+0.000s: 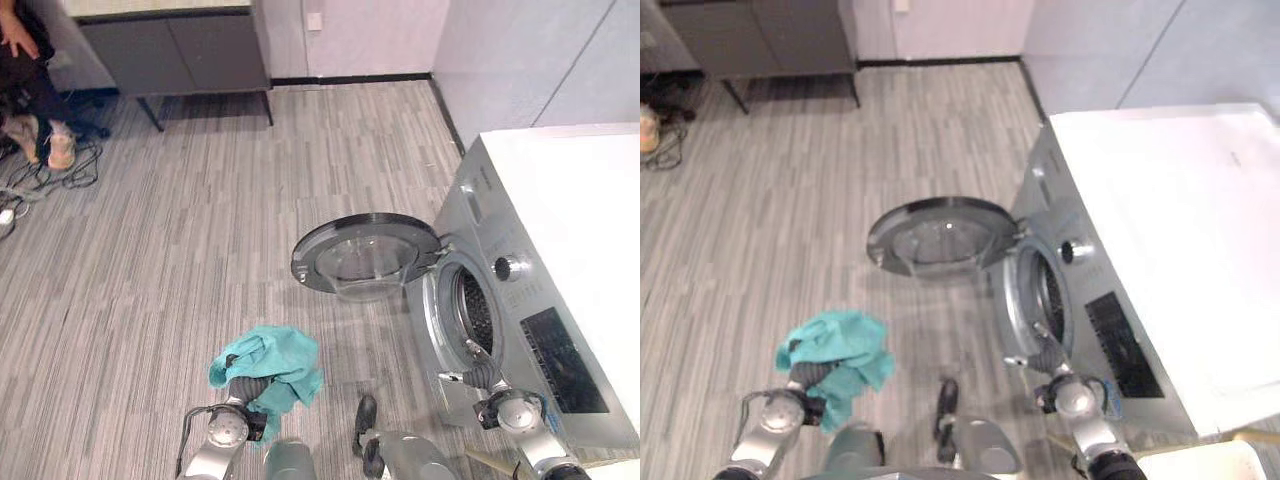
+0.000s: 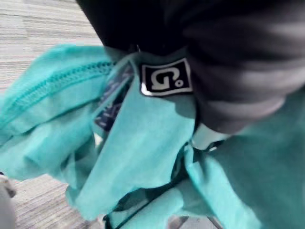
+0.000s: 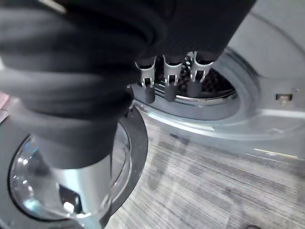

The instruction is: Grab the laundry basket,head to the washer,open it,put in the laundry and shut it.

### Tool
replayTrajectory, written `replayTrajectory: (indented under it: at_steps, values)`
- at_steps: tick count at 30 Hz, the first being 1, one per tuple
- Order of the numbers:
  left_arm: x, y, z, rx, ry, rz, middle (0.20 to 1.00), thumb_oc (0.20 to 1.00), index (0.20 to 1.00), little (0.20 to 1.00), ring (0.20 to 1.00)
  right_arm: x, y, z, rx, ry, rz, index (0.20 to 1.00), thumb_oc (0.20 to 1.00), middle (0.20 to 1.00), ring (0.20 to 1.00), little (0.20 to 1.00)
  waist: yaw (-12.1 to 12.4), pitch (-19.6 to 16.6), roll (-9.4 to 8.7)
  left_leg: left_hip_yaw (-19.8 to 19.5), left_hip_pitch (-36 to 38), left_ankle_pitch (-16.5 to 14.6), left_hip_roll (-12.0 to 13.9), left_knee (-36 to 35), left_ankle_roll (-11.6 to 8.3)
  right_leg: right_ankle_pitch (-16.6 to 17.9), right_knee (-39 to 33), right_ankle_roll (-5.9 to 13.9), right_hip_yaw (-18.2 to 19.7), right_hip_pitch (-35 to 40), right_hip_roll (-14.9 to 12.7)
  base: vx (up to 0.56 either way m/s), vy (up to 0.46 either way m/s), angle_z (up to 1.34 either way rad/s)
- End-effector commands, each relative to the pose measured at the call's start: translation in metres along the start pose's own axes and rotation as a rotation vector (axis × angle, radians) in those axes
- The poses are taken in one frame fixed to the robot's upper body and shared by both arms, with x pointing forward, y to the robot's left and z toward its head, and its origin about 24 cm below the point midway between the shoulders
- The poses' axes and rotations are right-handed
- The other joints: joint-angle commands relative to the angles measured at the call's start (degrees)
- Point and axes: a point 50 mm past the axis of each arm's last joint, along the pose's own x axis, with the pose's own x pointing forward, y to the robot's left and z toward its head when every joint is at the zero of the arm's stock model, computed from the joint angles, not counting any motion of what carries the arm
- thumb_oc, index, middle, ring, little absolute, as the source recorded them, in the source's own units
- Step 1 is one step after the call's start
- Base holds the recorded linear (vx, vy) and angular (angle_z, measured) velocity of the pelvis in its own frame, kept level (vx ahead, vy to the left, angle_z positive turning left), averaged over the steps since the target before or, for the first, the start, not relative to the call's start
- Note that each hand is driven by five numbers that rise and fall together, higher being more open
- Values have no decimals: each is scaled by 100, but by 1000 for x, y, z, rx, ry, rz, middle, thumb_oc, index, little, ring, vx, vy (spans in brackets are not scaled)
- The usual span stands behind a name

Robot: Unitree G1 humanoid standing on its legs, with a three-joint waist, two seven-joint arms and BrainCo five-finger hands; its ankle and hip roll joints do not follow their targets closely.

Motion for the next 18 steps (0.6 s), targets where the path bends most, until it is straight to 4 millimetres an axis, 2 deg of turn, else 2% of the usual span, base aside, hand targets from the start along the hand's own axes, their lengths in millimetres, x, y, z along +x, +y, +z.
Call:
replayTrajectory:
  at_steps: [1, 2, 4, 5, 6, 7, 8, 9, 10, 12, 14, 15, 16, 18]
  values:
    - [3, 10, 25, 67, -124, 10, 200, 200, 200, 200, 200, -6, -10, -6, 21, 0, -37, 1000, 1000, 1000, 1000, 1000, -78, 3, -137, 293, 34, -140, -348, -1139, 436, -771, -1, 845, 364, 361, -348, 219, 60, -28]
    - [2, 10, 25, 73, -124, 6, 200, 200, 200, 200, 200, -6, -9, -8, 23, 6, -39, 1000, 1000, 1000, 1000, 1000, -57, 2, -134, 228, -55, -38, -362, -1378, 424, -808, 5, 854, 422, 404, -343, 242, 96, -28]
    - [1, 10, 25, 84, -128, 4, 200, 200, 200, 200, 200, -6, -10, -9, 18, 11, -44, 1000, 1000, 1000, 1000, 1000, 16, 29, -73, -81, -241, 495, -384, -2156, 295, -915, -9, 878, 593, 552, -249, 289, 133, -41]
    - [1, 10, 25, 93, -129, -2, 200, 200, 200, 200, 200, -6, -9, -10, 18, 15, -42, 1000, 1000, 1000, 1000, 1000, 74, 44, -31, -329, -356, 779, -380, -2513, 209, -973, -12, 880, 709, 643, -182, 444, 222, -64]
    - [0, 9, 27, 92, -138, -5, 200, 200, 200, 200, 200, -6, -10, -10, 9, 16, -42, 1000, 1000, 1000, 1000, 1000, 168, 75, -3, -871, -526, 1003, -428, -2969, 130, -1077, 54, 887, 973, 760, -135, 335, 178, -52]
    - [0, 9, 27, 92, -138, -5, 200, 200, 200, 200, 200, -6, -10, -10, 9, 15, -42, 1000, 1000, 1000, 1000, 1000, 166, 66, 3, -876, -536, 1023, -423, -2985, 129, -1065, 50, 886, 970, 745, -129, 317, 186, -66]
    - [0, 10, 28, 93, -142, -4, 200, 200, 200, 200, 200, -5, -11, -9, 3, 12, -45, 1000, 1000, 1000, 1000, 1000, 194, 77, 3, -1138, -599, 1057, -462, -3068, 107, -1117, 92, 891, 1123, 806, -116, 100, 66, -69]
    - [0, 10, 28, 93, -143, -4, 200, 200, 200, 200, 200, -5, -11, -9, 3, 12, -46, 1000, 1000, 1000, 1000, 1000, 192, 66, 12, -1145, -615, 1075, -455, -3079, 106, -1104, 88, 890, 1119, 788, -108, 353, 264, -121]
    - [0, 7, 29, 100, -148, -22, 200, 200, 200, 200, 200, -3, -12, -7, -3, 6, -43, 1000, 1000, 1000, 1000, 1000, 212, 3, 74, -1494, -566, 1151, -485, -3191, 83, -1238, 223, 936, 1449, 884, -86, 371, 309, -106]
    - [0, 6, 29, 107, -148, -29, 200, 200, 200, 200, 200, -3, -11, -8, -3, 11, -40, 1000, 1000, 1000, 1000, 1000, 195, -59, 96, -1467, -502, 1147, -486, -3142, 109, -1278, 262, 979, 1547, 934, -136, 318, 267, -93]
    - [3, 6, 34, 141, -162, -38, 200, 200, 200, 200, 200, -2, -9, -8, 18, 14, -42, 1000, 1000, 1000, 1000, 1000, 119, -150, 58, -1177, -508, 981, -586, -2803, 226, -1268, 413, 1136, 1701, 962, -433, 291, 346, -76]
    - [3, 6, 34, 141, -162, -39, 200, 200, 200, 200, 200, -2, -9, -8, 18, 14, -42, 1000, 1000, 1000, 1000, 1000, 129, -155, 57, -1168, -511, 979, -583, -2802, 227, -1268, 417, 1137, 1711, 954, -433, 247, 423, -27]
    - [5, 12, 40, 167, -184, -29, 200, 200, 200, 200, 200, 0, -5, -3, 23, -1, -27, 1000, 1000, 1000, 1000, 1000, 60, -162, 37, -849, -415, 806, -585, -2649, 335, -1143, 782, 1254, 1827, 643, -588, 130, 293, -94]
    - [7, 18, 49, 194, -215, -8, 200, 200, 200, 200, 200, 3, -3, 6, 20, -27, -19, 1000, 1000, 1000, 1000, 1000, 22, -151, 37, -444, -290, 568, -521, -2552, 449, -1042, 1098, 1358, 1814, 363, -756, 113, 318, -132]
